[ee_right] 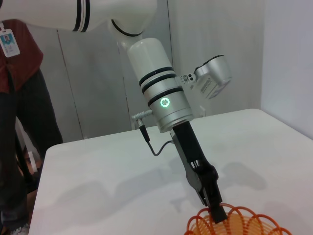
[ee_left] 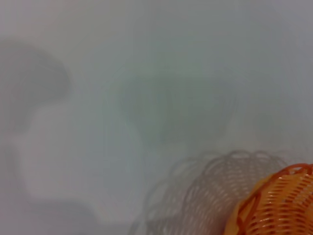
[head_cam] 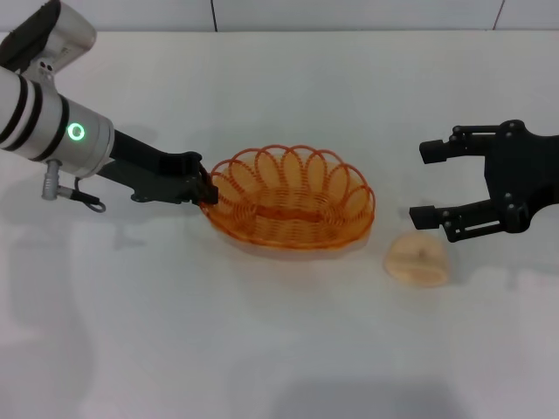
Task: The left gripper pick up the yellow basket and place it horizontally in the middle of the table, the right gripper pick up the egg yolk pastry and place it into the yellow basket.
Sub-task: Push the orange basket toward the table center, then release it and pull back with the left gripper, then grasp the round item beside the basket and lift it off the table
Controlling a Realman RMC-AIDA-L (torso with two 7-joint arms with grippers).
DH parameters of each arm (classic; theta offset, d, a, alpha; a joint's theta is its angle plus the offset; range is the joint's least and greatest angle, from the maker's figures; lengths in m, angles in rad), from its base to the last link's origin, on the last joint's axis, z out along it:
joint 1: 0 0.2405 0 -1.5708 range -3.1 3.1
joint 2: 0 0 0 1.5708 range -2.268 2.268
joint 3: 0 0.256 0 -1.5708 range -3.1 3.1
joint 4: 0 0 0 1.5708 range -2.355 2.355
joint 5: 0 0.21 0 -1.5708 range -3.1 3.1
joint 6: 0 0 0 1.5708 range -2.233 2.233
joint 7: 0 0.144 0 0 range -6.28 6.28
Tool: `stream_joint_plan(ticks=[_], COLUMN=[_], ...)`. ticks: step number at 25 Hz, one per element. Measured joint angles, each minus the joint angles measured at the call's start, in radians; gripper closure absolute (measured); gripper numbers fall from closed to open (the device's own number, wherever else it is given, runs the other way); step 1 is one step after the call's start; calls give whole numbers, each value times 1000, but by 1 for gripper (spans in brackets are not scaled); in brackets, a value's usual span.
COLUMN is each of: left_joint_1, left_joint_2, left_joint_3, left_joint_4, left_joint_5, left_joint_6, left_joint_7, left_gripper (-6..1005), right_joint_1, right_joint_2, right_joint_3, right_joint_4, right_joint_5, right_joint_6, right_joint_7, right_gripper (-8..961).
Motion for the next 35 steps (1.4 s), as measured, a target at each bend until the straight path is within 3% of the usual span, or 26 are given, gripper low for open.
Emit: stream_joint_plan(ticks=[7, 13, 17, 23, 27, 35], left_joint_1=[16, 6, 7, 49, 95, 166], left_joint_2=[11, 18, 20, 53, 69, 72], left_joint_3=[-3, 1, -2, -3, -3, -3], left_joint_4=[9, 12, 48, 153, 249, 382], left_joint_5=[-65, -75, -79, -165, -224, -335], left_joint_6=[2, 5, 8, 14, 15, 40], left_joint_7=[11, 35, 44, 51, 75, 232], left_gripper=[878, 665, 455, 208, 164, 109], right_joint_1=[0, 0, 1, 0, 4, 10], right_joint_2=[-1, 0, 0, 0, 0, 1], right_joint_3=[7, 27, 38, 52, 53, 46], right_joint_4=[0, 0, 0, 1, 12, 27], right_joint_5=[1, 2, 2, 4, 4, -6], right_joint_6=[-1, -18, -20, -24, -15, 19], right_joint_7=[1, 0, 1, 4, 3, 9], right_gripper=[98, 98, 99, 99, 99, 99])
